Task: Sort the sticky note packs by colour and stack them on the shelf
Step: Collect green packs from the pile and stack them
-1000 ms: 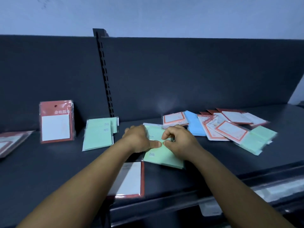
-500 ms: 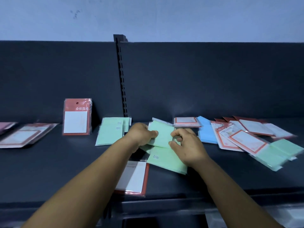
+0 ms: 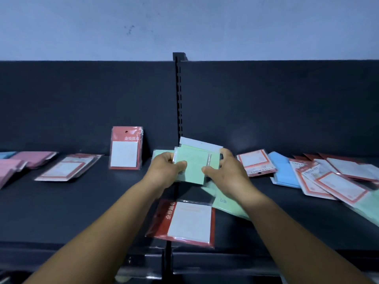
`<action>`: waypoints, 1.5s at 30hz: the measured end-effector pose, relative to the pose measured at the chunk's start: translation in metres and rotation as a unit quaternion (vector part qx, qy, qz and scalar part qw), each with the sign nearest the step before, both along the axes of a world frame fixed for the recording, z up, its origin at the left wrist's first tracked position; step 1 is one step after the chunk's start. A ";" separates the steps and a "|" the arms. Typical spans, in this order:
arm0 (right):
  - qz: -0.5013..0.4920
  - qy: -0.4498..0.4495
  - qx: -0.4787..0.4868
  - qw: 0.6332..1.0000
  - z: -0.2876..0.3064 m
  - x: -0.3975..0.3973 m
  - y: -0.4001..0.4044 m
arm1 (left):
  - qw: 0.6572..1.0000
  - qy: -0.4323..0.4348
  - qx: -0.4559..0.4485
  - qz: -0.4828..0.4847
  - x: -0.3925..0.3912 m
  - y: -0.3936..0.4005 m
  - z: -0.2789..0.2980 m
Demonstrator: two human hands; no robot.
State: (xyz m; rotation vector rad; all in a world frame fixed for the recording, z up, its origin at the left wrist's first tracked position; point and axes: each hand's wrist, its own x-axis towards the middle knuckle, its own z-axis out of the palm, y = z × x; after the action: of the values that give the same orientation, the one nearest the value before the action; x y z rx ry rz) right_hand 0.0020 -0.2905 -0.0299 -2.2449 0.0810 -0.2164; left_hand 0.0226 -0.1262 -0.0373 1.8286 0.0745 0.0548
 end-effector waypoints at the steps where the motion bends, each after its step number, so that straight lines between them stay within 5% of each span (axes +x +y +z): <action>1: 0.007 0.005 -0.008 1.000 0.001 0.003 0.015 | 1.000 -0.001 -0.002 0.014 0.000 0.014 -0.001; 3: 0.009 0.014 -0.018 1.000 0.000 0.007 0.029 | 0.999 -0.004 0.017 0.030 0.001 0.028 -0.004; 9: 0.024 0.053 -0.106 0.993 -0.005 0.018 0.071 | 0.961 0.011 0.265 0.076 0.001 0.062 -0.008; 15: 0.038 0.086 -0.152 0.984 -0.011 0.019 0.078 | 0.936 0.010 0.345 0.071 0.010 0.069 -0.022; 22: 0.047 0.041 -0.149 0.987 -0.005 0.011 0.060 | 0.927 -0.069 0.367 0.034 0.006 0.052 -0.006; 27: 0.051 0.051 -0.185 0.980 0.007 -0.009 0.021 | 0.929 -0.119 0.336 -0.101 -0.003 0.017 0.006; 36: 0.046 0.210 -0.255 0.943 0.015 -0.040 -0.044 | 0.851 -0.030 0.430 -0.301 -0.014 -0.051 0.004; 41: 0.059 0.218 -0.265 0.937 0.014 -0.049 -0.064 | 0.864 0.008 0.407 -0.295 -0.009 -0.059 0.005; 45: 0.049 0.201 -0.222 0.953 0.008 -0.046 -0.068 | 0.906 0.028 0.328 -0.265 -0.008 -0.062 0.001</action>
State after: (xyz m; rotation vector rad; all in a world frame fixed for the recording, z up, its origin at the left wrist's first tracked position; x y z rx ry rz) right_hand -0.0443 -0.3580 -0.0216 -2.7046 0.1508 0.3122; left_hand 0.0144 -0.1879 -0.0363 2.4622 -0.4544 -0.4028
